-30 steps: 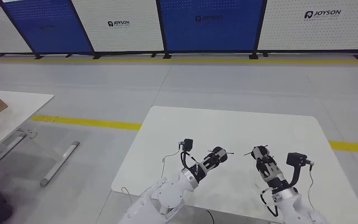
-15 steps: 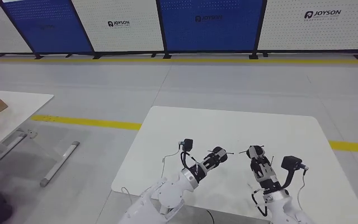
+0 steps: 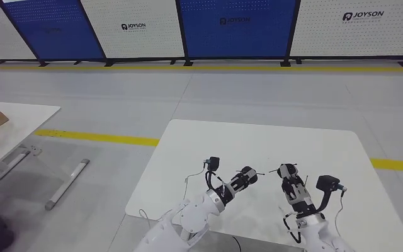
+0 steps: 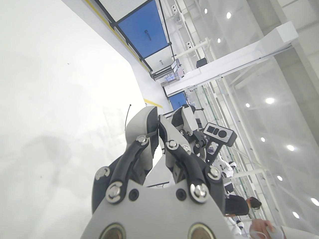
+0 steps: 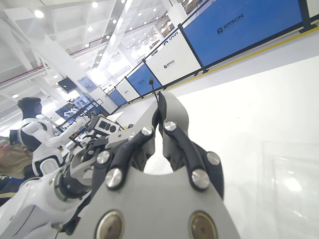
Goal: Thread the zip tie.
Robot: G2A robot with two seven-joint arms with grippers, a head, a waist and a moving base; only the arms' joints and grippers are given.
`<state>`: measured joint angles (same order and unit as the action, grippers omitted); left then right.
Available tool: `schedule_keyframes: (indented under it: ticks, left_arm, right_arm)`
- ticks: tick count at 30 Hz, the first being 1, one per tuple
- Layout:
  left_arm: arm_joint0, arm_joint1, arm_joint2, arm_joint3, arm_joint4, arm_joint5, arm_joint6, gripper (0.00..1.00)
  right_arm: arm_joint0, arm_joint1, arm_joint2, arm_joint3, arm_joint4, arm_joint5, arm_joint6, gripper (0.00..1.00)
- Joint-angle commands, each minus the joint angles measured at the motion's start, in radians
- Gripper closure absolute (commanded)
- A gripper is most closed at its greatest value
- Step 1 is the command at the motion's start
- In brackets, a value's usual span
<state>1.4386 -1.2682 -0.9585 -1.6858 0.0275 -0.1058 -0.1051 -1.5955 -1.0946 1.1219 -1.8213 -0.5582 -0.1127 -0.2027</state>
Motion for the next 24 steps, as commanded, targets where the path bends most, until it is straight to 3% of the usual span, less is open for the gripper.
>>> schedule_keyframes:
  ticks: [1,8,11,24]
  left_arm:
    - [0.0,0.0,0.0,-0.001,0.0,0.0,0.0,1.0]
    - [0.0,0.0,-0.001,0.0,0.002,0.001,0.002,1.0]
    - [-0.005,-0.001,0.006,0.006,0.054,0.005,0.042,1.0]
    - [-0.005,-0.003,0.017,0.008,0.057,0.011,0.034,1.0]
  right_arm:
    - [0.0,0.0,0.0,0.0,0.0,0.0,0.0,1.0]
    - [0.001,-0.002,0.004,0.0,-0.007,0.003,0.006,1.0]
    - [0.0,-0.005,0.003,-0.004,-0.02,0.003,0.016,1.0]
    - [0.002,-0.009,0.001,-0.003,-0.026,0.01,0.037,1.0]
